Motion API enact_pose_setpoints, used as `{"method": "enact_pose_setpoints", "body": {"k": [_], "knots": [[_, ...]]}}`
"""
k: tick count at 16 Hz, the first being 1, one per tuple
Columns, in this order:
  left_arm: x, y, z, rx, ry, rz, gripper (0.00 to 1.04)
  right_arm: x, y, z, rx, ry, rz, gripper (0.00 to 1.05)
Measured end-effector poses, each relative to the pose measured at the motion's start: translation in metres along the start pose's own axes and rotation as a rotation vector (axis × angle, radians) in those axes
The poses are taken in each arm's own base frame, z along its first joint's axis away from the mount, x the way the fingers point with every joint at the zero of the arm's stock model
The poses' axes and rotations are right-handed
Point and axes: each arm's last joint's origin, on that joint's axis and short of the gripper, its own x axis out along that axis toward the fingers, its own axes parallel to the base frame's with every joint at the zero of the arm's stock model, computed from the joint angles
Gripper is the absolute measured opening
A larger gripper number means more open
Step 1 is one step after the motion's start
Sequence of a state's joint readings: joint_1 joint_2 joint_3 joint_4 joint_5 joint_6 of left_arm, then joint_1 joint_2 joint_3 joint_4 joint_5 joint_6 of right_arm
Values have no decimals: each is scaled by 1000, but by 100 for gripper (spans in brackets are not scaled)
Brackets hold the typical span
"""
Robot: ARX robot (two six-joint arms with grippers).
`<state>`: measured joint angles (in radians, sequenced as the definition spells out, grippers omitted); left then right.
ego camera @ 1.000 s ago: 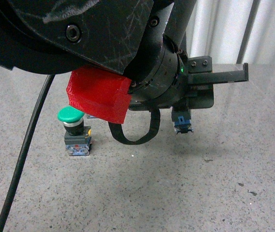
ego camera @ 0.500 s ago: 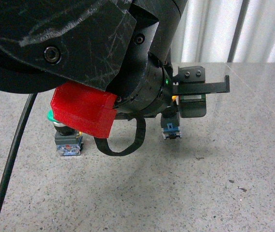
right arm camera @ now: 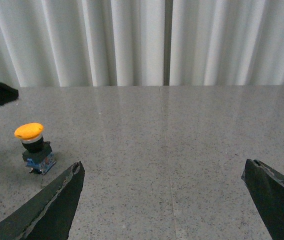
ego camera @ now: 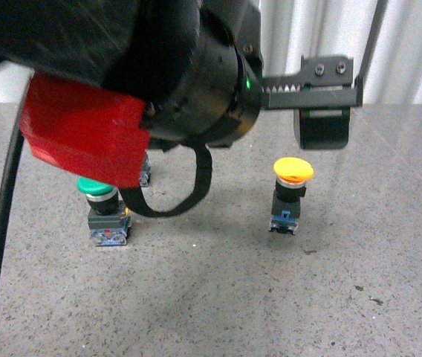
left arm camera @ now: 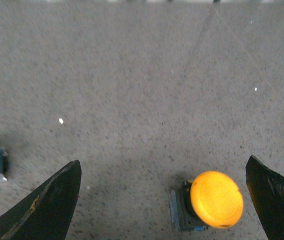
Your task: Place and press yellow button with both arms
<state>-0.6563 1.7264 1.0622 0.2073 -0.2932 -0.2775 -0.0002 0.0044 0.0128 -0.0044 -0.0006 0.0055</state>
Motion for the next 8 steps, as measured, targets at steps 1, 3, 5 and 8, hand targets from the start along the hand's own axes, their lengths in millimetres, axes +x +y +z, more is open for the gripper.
{"method": "enact_pose_setpoints", "body": {"k": [1,3,5,8], "knots": [[-9,11,11,14,-52,25,98,0,0,0,0,0,0,98],[-26,47,28,47,-129,125,98,0,0,0,0,0,0,98],[-59,99,32,125,-183,279,98,0,0,0,0,0,0,98],[-138,148,34,195,-261,375,98,0,0,0,0,0,0,98]]}}
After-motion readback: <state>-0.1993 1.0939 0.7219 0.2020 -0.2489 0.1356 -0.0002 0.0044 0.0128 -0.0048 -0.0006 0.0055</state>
